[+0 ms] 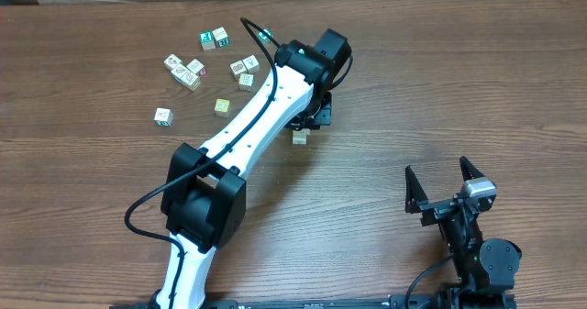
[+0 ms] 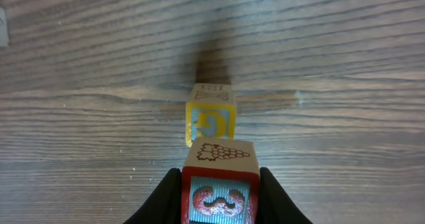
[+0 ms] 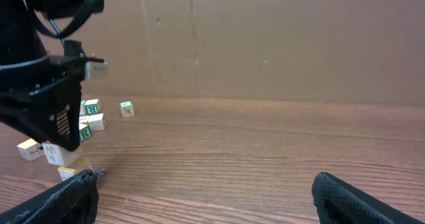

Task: Form a tower
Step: 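Carry the red-edged block over the two-block stack, then lower the red-edged block onto the yellow block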

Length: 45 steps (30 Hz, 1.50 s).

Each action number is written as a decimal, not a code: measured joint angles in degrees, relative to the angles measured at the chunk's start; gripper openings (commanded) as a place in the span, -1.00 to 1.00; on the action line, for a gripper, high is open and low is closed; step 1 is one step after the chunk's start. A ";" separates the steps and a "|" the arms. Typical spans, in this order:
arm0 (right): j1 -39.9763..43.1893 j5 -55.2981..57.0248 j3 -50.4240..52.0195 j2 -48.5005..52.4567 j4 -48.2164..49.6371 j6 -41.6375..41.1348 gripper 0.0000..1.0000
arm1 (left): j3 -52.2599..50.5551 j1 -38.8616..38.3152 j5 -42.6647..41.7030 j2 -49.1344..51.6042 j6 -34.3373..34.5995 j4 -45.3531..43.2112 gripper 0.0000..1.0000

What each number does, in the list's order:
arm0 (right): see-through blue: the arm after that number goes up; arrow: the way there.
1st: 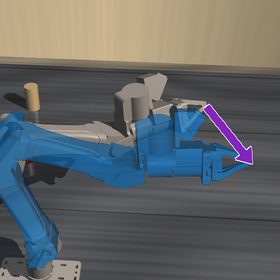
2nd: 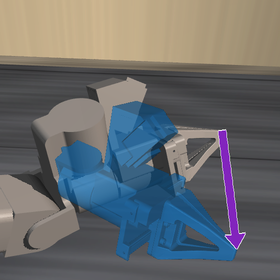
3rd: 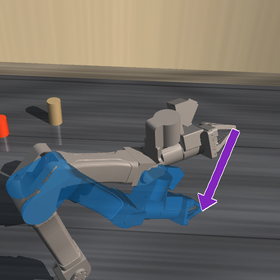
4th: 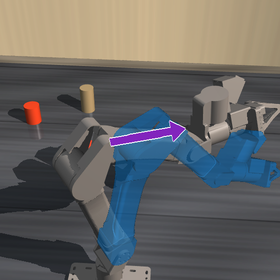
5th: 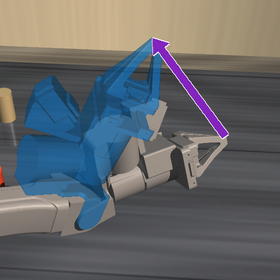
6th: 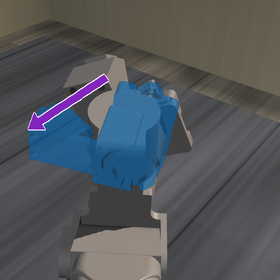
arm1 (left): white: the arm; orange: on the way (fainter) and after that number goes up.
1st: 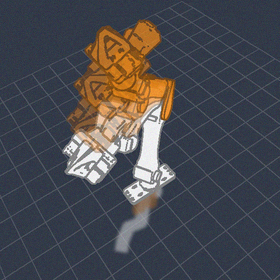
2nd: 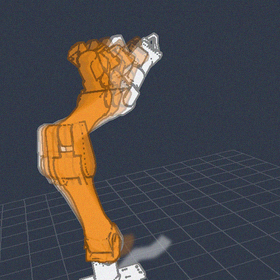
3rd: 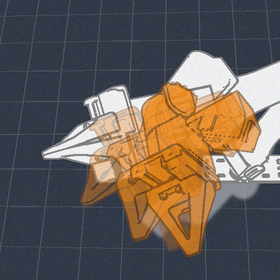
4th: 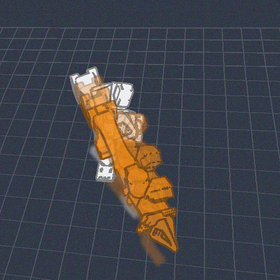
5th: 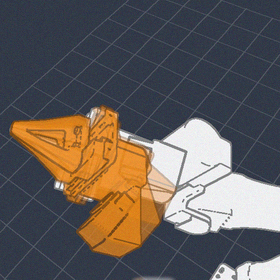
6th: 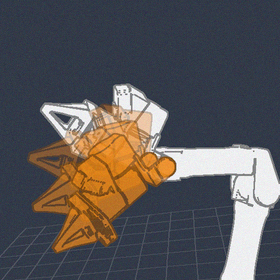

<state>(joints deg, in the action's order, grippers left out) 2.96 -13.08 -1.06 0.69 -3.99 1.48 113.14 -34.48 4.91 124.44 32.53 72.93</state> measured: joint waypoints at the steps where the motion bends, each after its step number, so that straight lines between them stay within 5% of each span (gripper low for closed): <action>1: 0.00 0.00 0.00 0.00 -0.04 0.02 1.00 | -0.39 0.00 0.02 0.00 0.15 -0.42 -0.73; 45: 0.00 0.00 0.00 0.00 0.00 0.00 1.00 | -4.35 -0.70 3.93 0.04 0.11 -5.33 -0.67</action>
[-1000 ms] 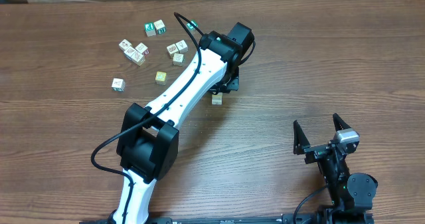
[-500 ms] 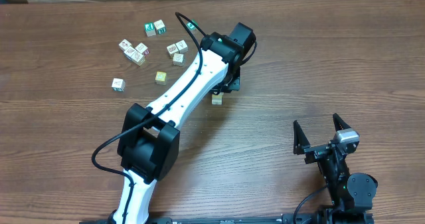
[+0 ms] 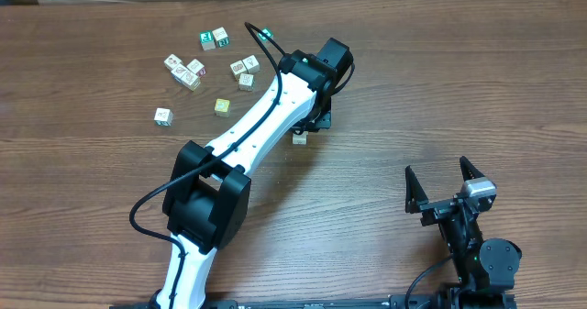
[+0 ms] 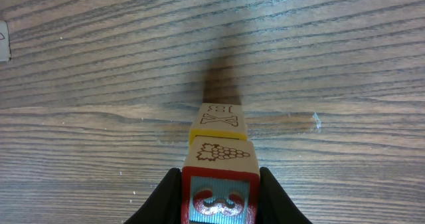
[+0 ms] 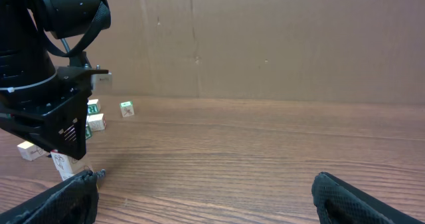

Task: Form a tower
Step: 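Lower the red-edged block onto the yellow block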

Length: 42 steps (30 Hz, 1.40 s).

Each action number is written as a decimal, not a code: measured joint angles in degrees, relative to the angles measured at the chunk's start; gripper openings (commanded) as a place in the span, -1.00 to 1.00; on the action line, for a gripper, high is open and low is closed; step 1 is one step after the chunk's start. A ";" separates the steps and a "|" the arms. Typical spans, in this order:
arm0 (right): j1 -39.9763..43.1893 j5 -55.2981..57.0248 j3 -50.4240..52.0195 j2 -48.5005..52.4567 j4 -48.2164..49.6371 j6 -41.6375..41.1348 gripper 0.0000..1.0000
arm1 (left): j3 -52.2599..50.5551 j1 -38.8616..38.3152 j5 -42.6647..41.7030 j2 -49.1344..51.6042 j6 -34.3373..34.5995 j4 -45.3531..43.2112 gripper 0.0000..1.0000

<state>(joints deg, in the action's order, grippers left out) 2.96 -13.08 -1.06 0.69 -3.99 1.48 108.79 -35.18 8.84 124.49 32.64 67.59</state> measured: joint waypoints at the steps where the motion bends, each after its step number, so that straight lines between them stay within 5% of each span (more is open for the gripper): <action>1: 0.00 0.00 0.00 0.00 0.00 0.00 1.00 | 0.00 0.00 0.02 0.00 0.00 0.00 -0.68; 42: 0.00 0.02 0.00 0.00 -0.02 0.02 1.00 | 0.42 0.00 -0.02 0.00 -2.60 0.02 -0.69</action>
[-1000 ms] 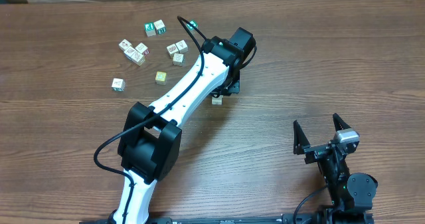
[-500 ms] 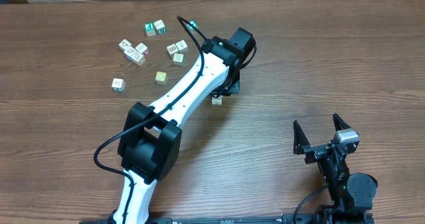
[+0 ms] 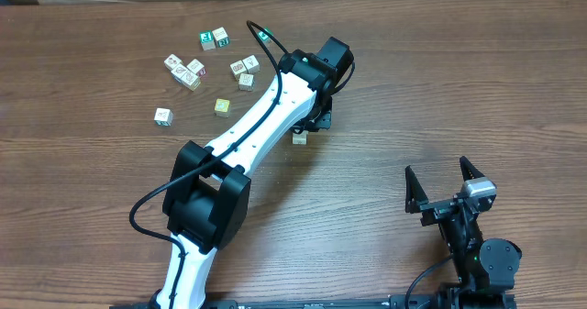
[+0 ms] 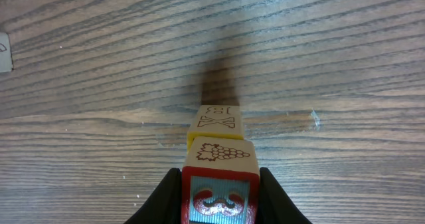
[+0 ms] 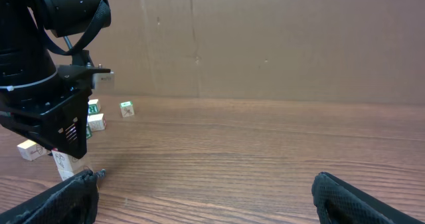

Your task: Form a tower

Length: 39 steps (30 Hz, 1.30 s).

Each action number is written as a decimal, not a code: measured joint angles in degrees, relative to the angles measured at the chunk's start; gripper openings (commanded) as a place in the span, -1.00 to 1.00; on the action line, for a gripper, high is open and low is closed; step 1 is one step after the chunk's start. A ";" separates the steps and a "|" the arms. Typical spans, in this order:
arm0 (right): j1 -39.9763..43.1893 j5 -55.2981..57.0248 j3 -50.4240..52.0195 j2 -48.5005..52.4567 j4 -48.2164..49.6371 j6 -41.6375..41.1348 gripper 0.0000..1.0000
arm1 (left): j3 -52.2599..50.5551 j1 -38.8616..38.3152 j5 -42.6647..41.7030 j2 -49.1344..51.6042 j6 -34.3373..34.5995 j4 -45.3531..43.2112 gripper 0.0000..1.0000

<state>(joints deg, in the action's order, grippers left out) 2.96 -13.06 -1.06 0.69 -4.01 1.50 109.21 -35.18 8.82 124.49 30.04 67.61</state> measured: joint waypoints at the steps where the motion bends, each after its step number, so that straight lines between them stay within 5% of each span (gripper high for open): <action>1: 0.00 -0.02 0.00 -0.02 0.00 -0.04 1.00 | 0.00 0.00 0.00 0.00 -0.20 -0.02 -0.69; 39: 0.00 0.00 0.00 0.00 0.02 0.00 1.00 | 0.02 0.02 0.90 0.00 -0.44 0.17 -0.62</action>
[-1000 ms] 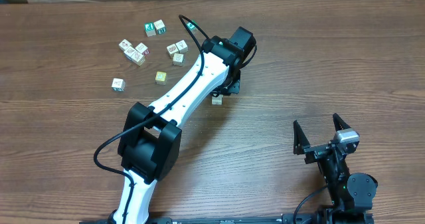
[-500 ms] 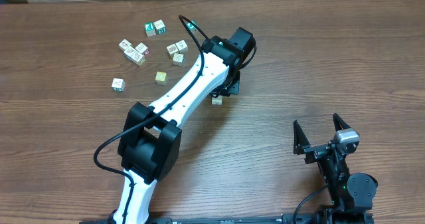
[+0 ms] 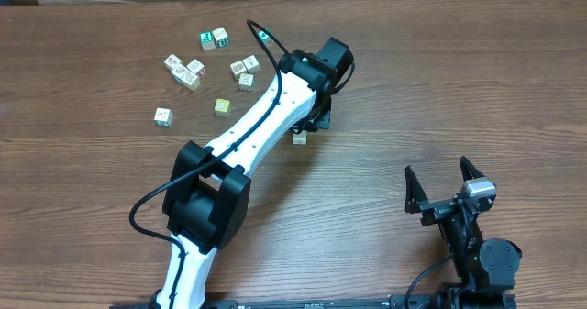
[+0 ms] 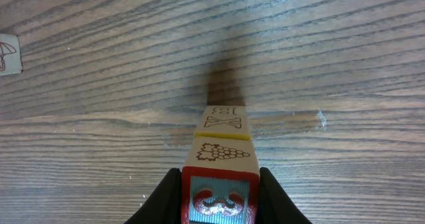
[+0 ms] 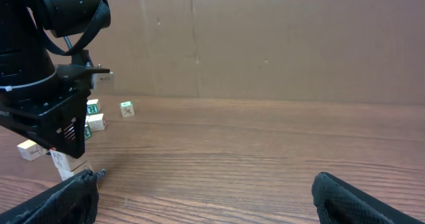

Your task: Form a tower

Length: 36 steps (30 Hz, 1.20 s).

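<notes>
My left gripper [image 4: 219, 196] is shut on a red-edged block [image 4: 220, 184] with a blue moustache face and grapes on top. Directly past it, a yellow-edged block [image 4: 224, 121] marked X rests on the table, almost hidden behind the held one. From overhead the left gripper [image 3: 316, 116] stands over that base block [image 3: 299, 137] in mid-table. My right gripper [image 5: 206, 197] is open near the front right, its fingers wide apart with nothing between them; the overhead view shows the right gripper [image 3: 444, 190] far from the blocks.
Several loose letter blocks [image 3: 206, 66] lie scattered at the back left of the wooden table [image 3: 459, 89]. One white block [image 4: 9, 53] shows at the left wrist view's left edge. A brown cardboard wall [image 5: 265, 38] stands behind the table.
The held block has shifted a little further over the X block, which now shows less of itself. A white block at the left edge shows more. The right arm is still.
At first the held block hovered short of the yellow block, whose blue front face showed. Then it stood closer over it, with only the X top visible. It has kept creeping over it since. The right gripper stayed open throughout.
</notes>
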Each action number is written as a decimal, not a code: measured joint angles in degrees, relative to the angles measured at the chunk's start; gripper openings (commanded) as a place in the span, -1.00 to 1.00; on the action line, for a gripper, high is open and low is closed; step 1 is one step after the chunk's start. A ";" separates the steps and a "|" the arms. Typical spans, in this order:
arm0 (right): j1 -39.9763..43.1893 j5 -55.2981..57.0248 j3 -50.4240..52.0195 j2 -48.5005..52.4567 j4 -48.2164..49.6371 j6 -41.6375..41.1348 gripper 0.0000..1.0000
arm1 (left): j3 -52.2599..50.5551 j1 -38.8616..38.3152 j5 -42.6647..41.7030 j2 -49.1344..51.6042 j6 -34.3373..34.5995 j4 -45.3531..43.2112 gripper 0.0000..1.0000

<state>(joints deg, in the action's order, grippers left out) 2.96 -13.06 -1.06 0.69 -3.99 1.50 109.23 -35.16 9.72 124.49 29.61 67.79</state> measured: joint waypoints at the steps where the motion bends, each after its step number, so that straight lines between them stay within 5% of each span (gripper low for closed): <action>1: 0.00 0.00 0.00 0.00 0.00 -0.02 1.00 | 0.00 0.00 0.00 0.00 0.00 -0.11 -0.62; 36: 0.00 -0.02 0.00 0.00 -0.02 -0.02 1.00 | 0.00 0.00 0.02 0.00 0.33 0.33 -0.44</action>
<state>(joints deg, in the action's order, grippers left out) 2.96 -13.08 -1.06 0.69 -4.01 1.48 109.23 -35.16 9.74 124.49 29.93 68.12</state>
